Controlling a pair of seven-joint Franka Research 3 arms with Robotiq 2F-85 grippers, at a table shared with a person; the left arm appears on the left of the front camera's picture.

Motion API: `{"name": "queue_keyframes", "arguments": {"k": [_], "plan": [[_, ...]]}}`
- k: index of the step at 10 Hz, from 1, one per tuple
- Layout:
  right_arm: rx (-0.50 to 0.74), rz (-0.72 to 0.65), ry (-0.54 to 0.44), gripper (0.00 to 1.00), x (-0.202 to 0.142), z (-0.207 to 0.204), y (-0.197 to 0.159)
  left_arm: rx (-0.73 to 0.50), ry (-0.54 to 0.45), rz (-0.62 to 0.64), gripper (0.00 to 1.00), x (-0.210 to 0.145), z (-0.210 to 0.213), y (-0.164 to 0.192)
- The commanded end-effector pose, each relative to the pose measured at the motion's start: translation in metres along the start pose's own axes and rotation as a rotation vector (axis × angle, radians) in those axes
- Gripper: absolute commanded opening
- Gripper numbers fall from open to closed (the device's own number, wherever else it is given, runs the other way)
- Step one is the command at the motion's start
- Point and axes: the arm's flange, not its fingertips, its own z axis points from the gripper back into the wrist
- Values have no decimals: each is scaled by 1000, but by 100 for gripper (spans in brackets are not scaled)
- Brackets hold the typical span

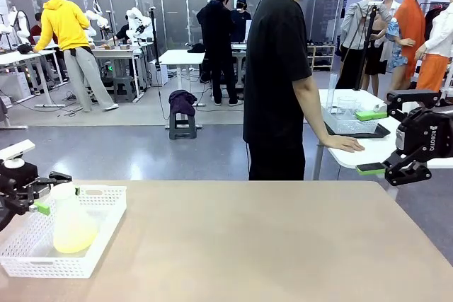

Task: Prepare the solutions needed for the experiment.
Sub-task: When the human places the Big flask in the center of the table, pick up the Big flask and place it in the left Organizing basket.

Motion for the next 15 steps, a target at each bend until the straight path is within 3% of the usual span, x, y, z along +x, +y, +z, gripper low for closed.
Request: {"name": "queue_keyframes", "arguments": {"k": [1,9,10,13,15], "plan": [[12,11,2,100,0,0,2,-4,-6,-4,100,-2,-1,0],[12,11,2,100,0,0,2,-2,-3,3,100,-2,-1,0],[12,11,2,100,0,0,2,71,15,35,100,13,8,-2],[12,11,2,100,0,0,2,116,93,-4,100,37,48,-14],[12,11,2,100,0,0,2,168,20,45,100,56,65,-24]]}}
